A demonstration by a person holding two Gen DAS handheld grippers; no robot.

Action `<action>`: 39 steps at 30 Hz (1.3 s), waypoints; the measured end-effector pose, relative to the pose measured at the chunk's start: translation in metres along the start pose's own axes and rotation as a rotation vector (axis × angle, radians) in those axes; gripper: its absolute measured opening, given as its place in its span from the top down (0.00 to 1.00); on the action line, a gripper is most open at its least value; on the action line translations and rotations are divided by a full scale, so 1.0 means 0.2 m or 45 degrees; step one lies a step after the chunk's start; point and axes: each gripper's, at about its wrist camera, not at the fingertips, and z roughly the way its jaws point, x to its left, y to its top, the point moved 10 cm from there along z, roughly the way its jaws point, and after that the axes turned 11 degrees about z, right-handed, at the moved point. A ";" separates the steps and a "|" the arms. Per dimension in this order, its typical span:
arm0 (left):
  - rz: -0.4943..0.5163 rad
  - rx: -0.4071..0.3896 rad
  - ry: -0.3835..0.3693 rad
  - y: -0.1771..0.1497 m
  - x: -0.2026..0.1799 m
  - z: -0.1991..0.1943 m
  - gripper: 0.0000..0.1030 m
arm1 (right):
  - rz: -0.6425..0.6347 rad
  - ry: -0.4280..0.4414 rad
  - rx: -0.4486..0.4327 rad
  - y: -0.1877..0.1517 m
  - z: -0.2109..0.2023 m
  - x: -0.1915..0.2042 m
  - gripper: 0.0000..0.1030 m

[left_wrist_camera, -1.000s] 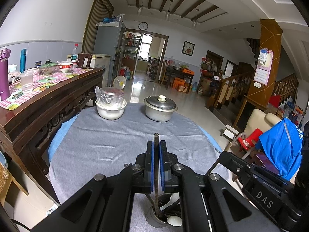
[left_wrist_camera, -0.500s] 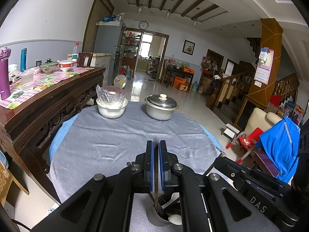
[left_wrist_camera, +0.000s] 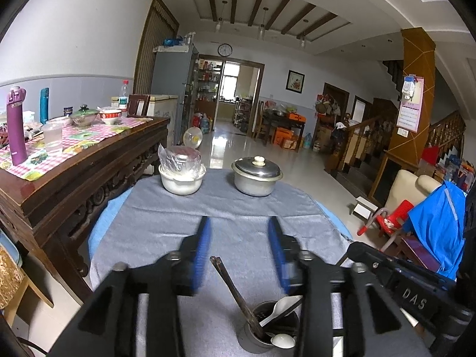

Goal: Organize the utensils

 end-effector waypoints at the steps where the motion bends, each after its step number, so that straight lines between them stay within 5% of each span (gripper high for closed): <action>1: 0.008 -0.012 0.011 0.01 0.00 -0.02 0.47 | 0.005 0.000 -0.004 0.01 -0.01 0.00 0.94; 7: 0.067 -0.064 0.097 0.05 0.02 -0.12 0.28 | 0.020 -0.014 -0.037 0.05 -0.09 -0.04 0.89; 15: 0.157 -0.024 0.264 0.03 0.12 -0.26 0.13 | -0.046 -0.084 -0.149 0.08 -0.29 -0.07 0.42; 20: 0.157 0.041 0.333 -0.04 0.19 -0.30 0.07 | -0.105 -0.126 -0.202 0.06 -0.40 -0.08 0.39; 39: 0.164 0.115 0.513 -0.20 0.29 -0.44 0.06 | -0.084 0.005 -0.077 -0.25 -0.45 0.03 0.37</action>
